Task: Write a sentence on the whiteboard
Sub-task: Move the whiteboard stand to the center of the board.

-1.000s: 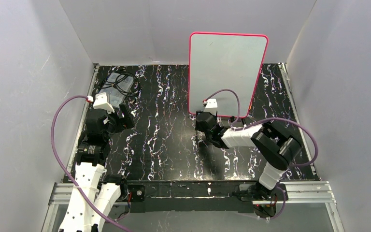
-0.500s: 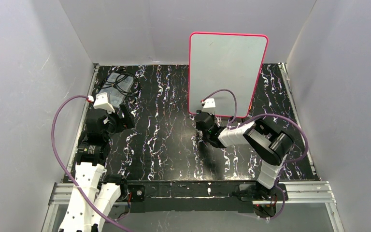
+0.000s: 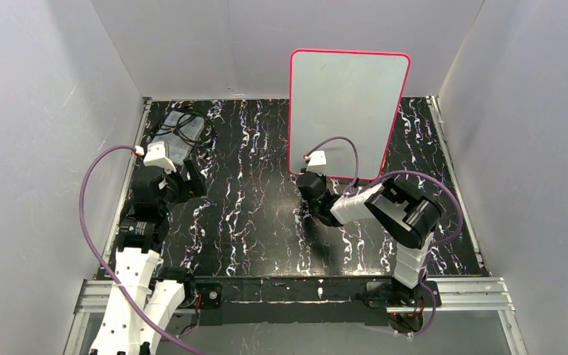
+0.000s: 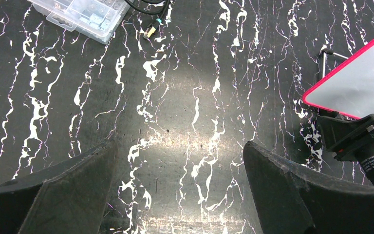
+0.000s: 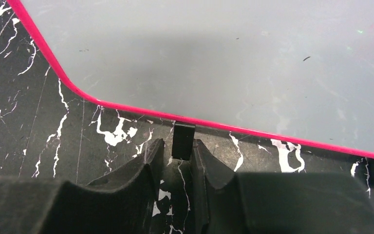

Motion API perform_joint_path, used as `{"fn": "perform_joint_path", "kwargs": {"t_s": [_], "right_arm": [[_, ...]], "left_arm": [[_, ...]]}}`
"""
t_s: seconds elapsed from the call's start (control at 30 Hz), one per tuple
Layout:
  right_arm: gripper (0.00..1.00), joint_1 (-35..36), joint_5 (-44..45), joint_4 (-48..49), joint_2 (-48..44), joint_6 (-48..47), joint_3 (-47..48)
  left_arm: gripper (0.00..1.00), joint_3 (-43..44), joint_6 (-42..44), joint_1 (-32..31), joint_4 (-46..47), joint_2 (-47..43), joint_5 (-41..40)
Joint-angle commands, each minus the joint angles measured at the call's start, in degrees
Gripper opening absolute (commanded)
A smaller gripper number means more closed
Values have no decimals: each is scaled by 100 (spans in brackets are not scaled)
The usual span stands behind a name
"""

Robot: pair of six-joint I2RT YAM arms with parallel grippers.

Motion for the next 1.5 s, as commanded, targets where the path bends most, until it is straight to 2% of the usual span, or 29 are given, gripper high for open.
{"fn": "perform_joint_path", "kwargs": {"t_s": [0.0, 0.27, 0.67, 1.03, 1.47], "right_arm": [[33, 12, 124, 455, 72, -144, 185], [17, 12, -132, 500, 43, -233, 133], [4, 46, -426, 269, -548, 32, -374], [1, 254, -880, -2, -958, 337, -856], [1, 850, -1358, -368, -1441, 421, -1199]], "left_arm": [[99, -23, 28, 36, 84, -3, 66], [99, -25, 32, 36, 77, -31, 75], [99, -17, 72, 36, 67, -74, 0], [99, -17, 72, 34, 67, -66, 13], [99, -17, 89, 36, 58, -32, -4]]}}
